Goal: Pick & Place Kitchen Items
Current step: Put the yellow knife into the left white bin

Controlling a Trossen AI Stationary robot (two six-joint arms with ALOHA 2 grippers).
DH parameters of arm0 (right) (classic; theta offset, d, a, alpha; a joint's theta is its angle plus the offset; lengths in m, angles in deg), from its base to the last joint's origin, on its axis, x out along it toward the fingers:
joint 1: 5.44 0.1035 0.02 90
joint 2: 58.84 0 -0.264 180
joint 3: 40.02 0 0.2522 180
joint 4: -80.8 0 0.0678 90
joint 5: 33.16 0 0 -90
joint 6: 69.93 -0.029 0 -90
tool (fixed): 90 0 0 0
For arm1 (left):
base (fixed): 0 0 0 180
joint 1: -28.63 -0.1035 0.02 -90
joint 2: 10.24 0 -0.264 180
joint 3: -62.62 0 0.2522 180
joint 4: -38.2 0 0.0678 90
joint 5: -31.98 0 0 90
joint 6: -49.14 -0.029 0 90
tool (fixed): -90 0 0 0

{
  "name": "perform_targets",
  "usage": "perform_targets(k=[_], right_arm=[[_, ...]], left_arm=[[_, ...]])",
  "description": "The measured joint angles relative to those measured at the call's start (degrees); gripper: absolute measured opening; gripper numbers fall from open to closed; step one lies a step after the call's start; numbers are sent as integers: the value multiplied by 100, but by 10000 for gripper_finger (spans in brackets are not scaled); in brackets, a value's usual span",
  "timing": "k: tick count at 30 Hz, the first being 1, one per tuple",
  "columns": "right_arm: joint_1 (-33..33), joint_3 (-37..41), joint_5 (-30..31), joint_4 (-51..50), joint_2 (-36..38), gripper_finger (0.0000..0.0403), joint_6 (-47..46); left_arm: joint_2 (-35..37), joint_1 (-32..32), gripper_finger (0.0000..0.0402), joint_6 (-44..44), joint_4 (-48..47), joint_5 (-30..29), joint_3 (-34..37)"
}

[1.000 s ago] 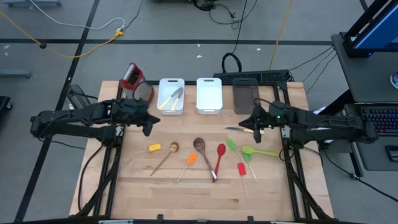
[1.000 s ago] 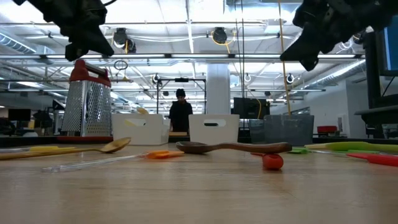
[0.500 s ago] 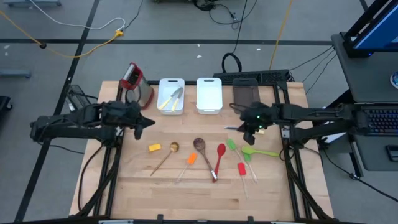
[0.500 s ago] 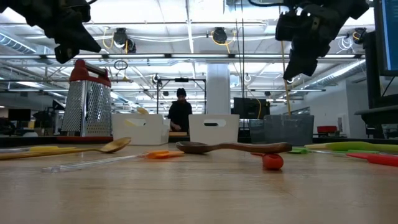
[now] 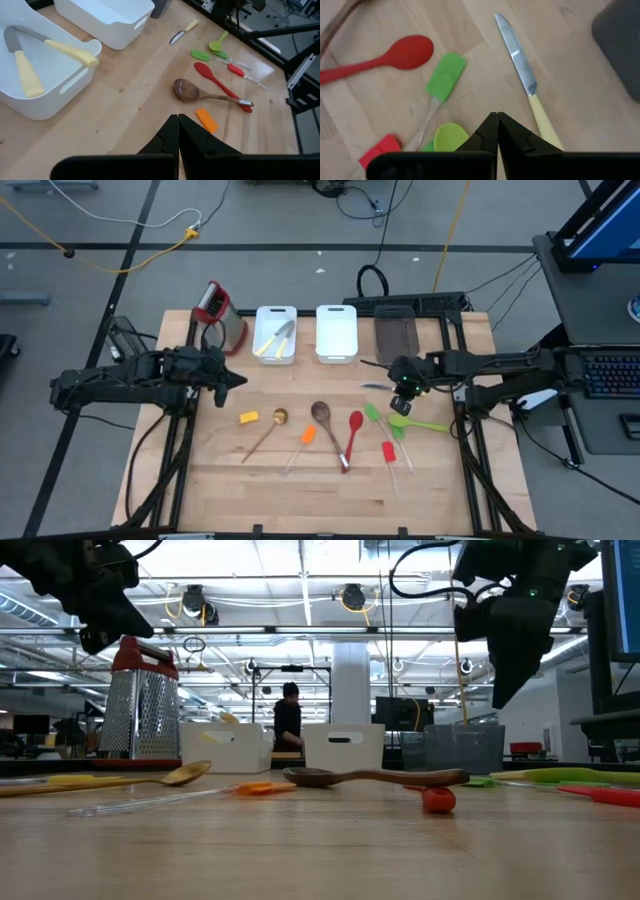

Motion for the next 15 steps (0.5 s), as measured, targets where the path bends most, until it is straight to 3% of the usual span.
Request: perform_targets(k=[7, 15], right_arm=[[-31, 0, 27, -15, 0, 7, 261], [-127, 0, -8, -120, 0, 50, 597]], left_arm=[[0, -2, 7, 65, 154, -51, 0], [-2, -2, 9, -193, 92, -446, 0]])
